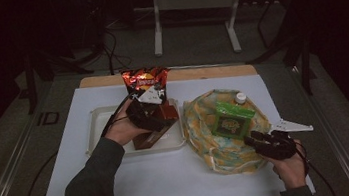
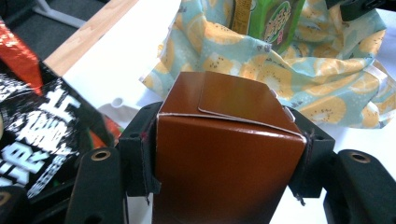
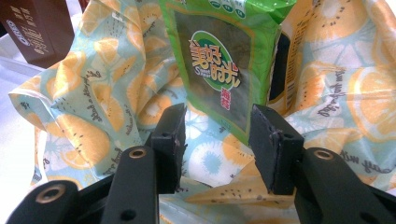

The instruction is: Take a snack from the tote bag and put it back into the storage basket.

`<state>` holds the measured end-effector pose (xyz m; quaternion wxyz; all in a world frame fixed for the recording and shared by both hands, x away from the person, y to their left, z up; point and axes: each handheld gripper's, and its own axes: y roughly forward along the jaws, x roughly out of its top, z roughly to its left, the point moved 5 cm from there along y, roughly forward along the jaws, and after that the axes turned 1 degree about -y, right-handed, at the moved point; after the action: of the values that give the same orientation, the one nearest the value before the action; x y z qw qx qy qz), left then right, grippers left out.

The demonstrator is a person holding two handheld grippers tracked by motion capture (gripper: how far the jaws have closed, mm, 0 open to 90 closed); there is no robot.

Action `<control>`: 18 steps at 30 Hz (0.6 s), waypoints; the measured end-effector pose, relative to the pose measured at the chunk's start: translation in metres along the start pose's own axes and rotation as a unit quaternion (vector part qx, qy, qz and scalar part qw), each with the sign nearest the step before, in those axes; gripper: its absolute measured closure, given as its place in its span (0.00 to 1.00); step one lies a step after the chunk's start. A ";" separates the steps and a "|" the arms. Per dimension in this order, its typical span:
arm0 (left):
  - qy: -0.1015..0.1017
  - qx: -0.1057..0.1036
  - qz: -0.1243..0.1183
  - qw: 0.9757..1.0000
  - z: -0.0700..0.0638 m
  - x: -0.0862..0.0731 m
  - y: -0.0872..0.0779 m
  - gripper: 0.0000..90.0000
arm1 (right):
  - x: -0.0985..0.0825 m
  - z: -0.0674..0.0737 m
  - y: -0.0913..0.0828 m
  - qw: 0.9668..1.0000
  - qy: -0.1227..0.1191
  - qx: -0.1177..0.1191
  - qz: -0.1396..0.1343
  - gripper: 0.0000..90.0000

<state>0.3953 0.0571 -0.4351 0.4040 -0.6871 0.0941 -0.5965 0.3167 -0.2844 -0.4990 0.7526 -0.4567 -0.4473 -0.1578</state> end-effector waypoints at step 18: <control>-0.007 -0.030 0.023 0.999 -0.008 0.003 0.029 0.40 | -0.001 -0.001 0.000 1.000 0.000 0.000 0.001 0.62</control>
<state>0.3995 0.0330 -0.4521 0.3975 -0.7007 0.1245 -0.5792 0.3166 -0.2853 -0.4997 0.7530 -0.4570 -0.4466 -0.1571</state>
